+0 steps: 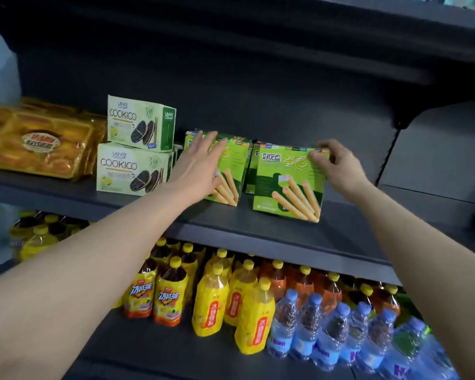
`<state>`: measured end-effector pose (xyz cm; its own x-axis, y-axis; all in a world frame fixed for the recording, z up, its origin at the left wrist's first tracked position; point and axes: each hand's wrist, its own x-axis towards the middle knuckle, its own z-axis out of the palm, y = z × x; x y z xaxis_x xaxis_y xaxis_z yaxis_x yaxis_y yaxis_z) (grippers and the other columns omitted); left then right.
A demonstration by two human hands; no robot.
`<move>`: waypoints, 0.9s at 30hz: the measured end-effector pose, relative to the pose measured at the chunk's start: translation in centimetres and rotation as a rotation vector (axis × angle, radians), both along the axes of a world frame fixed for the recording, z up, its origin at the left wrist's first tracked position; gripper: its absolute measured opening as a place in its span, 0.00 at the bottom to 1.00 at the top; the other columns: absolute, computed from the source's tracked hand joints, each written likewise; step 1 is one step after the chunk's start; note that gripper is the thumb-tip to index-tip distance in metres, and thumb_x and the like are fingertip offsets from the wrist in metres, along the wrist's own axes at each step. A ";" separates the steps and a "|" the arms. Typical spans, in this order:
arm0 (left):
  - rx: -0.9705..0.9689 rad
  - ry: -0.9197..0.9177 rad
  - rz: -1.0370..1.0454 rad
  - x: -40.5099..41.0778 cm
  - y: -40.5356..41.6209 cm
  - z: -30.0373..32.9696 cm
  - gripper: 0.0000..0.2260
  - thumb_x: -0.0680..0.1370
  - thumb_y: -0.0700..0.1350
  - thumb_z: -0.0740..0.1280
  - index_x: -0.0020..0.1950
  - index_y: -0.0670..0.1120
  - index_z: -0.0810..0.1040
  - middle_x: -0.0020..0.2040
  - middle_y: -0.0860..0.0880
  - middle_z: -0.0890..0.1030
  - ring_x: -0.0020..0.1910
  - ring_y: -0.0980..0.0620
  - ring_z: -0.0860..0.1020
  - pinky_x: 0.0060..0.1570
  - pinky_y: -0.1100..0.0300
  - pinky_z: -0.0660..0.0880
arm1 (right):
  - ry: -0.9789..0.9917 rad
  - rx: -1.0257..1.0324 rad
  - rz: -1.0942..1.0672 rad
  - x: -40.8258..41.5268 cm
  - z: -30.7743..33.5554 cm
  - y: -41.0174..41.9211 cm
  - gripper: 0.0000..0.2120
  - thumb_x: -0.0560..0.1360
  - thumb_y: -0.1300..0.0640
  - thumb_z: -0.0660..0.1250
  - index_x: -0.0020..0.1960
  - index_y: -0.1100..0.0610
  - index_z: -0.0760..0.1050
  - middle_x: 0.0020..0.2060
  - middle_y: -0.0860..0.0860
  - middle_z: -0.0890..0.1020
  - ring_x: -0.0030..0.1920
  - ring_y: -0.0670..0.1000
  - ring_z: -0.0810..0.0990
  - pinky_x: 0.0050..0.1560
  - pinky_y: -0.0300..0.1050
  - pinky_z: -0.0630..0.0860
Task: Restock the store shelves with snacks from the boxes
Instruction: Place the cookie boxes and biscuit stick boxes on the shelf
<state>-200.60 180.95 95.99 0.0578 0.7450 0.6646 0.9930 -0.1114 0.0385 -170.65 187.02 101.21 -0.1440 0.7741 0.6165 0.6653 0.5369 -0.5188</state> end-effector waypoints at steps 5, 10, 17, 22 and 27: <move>0.015 0.047 0.088 0.3 2.3 -0.3 0.50 0.71 0.57 0.75 0.81 0.51 0.45 0.81 0.45 0.48 0.80 0.42 0.43 0.77 0.42 0.47 | -0.233 0.086 0.034 -0.6 -1.2 5.5 0.15 0.83 0.47 0.59 0.67 0.50 0.71 0.58 0.57 0.76 0.55 0.55 0.74 0.55 0.45 0.69; 0.086 0.047 0.116 0.9 3.3 -0.7 0.50 0.68 0.54 0.78 0.81 0.49 0.51 0.79 0.42 0.57 0.79 0.40 0.50 0.76 0.42 0.52 | -0.411 0.248 -0.004 -1.1 -2.5 9.1 0.16 0.84 0.54 0.55 0.69 0.57 0.69 0.63 0.63 0.70 0.58 0.67 0.72 0.63 0.55 0.69; 0.152 0.073 0.175 2.0 4.0 -1.1 0.48 0.67 0.52 0.80 0.80 0.47 0.57 0.76 0.40 0.61 0.78 0.38 0.55 0.73 0.41 0.57 | -0.521 0.408 -0.129 -1.8 -4.3 10.0 0.25 0.79 0.49 0.51 0.70 0.61 0.67 0.58 0.65 0.73 0.53 0.66 0.71 0.56 0.61 0.71; 0.151 0.041 0.167 2.4 3.4 -1.3 0.47 0.68 0.50 0.80 0.80 0.46 0.56 0.77 0.39 0.59 0.78 0.38 0.53 0.74 0.41 0.57 | -0.594 0.446 -0.202 -1.5 -3.9 8.7 0.25 0.79 0.47 0.52 0.72 0.58 0.66 0.62 0.63 0.73 0.54 0.65 0.73 0.51 0.59 0.74; 0.135 0.002 0.123 4.0 1.2 -2.1 0.42 0.71 0.49 0.77 0.79 0.45 0.57 0.78 0.37 0.58 0.78 0.36 0.54 0.74 0.39 0.59 | -0.673 0.470 -0.274 0.0 -3.8 5.2 0.26 0.80 0.47 0.57 0.75 0.54 0.63 0.68 0.61 0.70 0.63 0.66 0.71 0.54 0.60 0.73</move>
